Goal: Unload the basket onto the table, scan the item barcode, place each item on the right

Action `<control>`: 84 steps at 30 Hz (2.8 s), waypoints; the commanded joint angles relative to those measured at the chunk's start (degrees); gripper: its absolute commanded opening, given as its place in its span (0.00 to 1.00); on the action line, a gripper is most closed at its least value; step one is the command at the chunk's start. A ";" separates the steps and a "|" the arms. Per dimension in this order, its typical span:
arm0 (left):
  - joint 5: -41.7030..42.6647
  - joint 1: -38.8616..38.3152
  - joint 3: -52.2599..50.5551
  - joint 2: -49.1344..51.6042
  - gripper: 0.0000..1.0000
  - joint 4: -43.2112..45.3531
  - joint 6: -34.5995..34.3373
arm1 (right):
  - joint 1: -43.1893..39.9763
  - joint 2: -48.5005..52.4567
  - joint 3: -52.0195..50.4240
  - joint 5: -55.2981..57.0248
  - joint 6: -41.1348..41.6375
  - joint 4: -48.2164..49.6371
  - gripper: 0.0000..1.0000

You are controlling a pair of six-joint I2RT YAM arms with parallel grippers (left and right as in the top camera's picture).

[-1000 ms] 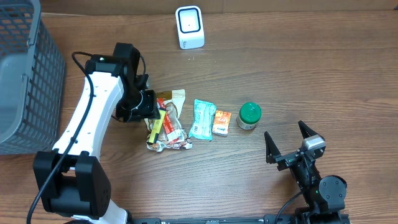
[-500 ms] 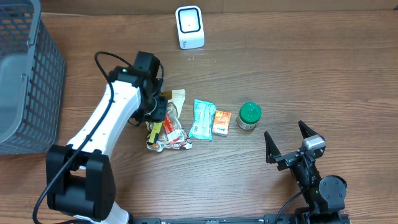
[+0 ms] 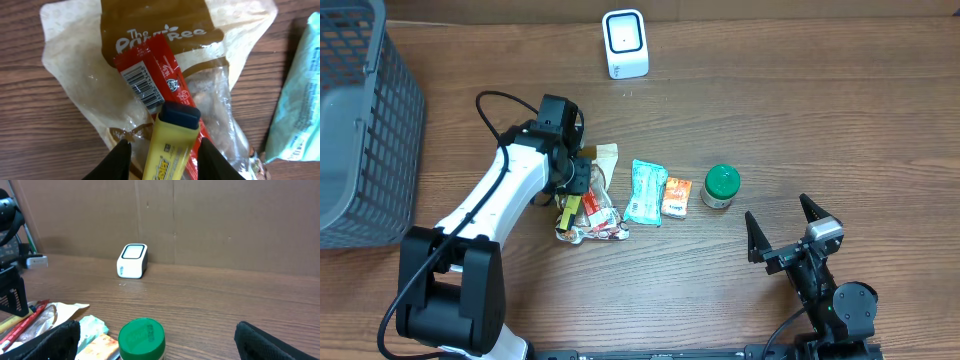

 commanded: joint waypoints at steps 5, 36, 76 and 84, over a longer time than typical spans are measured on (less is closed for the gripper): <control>0.87 0.11 -2.49 -0.02 0.19 2.08 1.11 | -0.37 -0.46 -0.61 0.57 0.39 0.28 1.00; 33.46 12.33 18.38 -0.04 0.04 -12.00 4.35 | -0.37 -0.46 -0.61 0.57 0.39 0.28 1.00; 84.65 4.59 23.15 -0.24 0.04 104.15 -111.27 | -0.37 -0.46 -0.61 0.57 0.39 0.28 1.00; 74.49 4.59 23.19 -5.51 0.04 107.16 -111.03 | -0.37 -0.46 -0.61 0.57 0.39 0.28 1.00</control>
